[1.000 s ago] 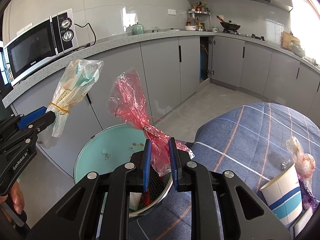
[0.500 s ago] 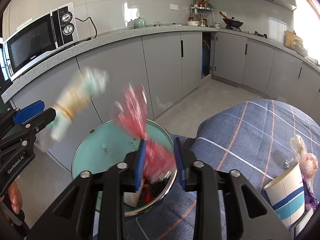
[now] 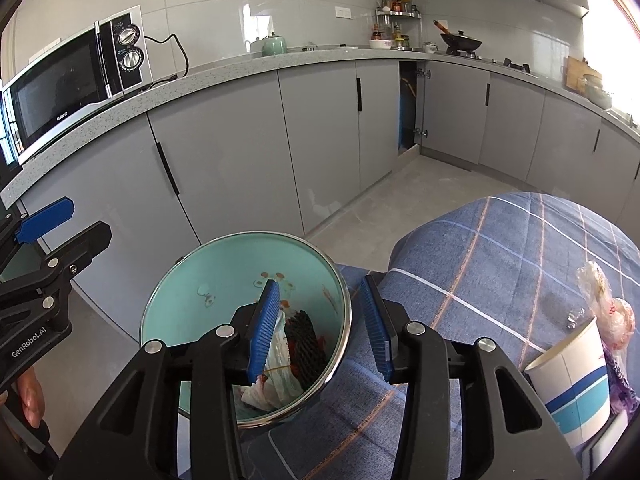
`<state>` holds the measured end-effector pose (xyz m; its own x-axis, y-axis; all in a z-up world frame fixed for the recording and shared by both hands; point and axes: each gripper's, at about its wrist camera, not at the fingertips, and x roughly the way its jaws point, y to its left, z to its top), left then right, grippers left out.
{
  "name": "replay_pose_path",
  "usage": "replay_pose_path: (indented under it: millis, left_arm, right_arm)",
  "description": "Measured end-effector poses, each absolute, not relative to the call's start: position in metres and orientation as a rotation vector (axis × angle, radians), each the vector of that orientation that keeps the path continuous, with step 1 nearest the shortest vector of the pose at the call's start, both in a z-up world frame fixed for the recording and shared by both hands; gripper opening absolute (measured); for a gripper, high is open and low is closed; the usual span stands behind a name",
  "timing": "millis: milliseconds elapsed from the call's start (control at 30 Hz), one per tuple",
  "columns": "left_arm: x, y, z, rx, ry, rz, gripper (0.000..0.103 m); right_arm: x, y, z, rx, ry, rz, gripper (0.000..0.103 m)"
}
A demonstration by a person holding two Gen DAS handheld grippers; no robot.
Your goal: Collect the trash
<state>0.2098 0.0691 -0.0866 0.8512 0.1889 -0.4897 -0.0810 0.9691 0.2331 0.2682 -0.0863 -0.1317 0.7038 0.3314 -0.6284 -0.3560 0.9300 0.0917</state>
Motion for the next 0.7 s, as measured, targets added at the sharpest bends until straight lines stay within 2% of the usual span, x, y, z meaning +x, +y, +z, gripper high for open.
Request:
replay_pose_path:
  millis: [133,400,467,700]
  left_arm:
    - [0.2089,0.0676,-0.0872,0.211,0.533,0.147,0.069]
    - [0.2088,0.0668,-0.0861,0.214,0.531,0.146,0.071]
    - [0.2084,0.0670,-0.0857,0.215,0.529,0.150,0.078]
    - [0.2084,0.0679,-0.0845,0.215,0.526,0.149,0.079]
  right_arm:
    - [0.2673,-0.0871,-0.1327,-0.036,0.692,0.386,0.043]
    - [0.2659,-0.0888,-0.1321,-0.031,0.688,0.384,0.046]
    - [0.2655,-0.0886,-0.1318,-0.031,0.685,0.383,0.048]
    - [0.2638,-0.0900,-0.1320,-0.026,0.685,0.380,0.049]
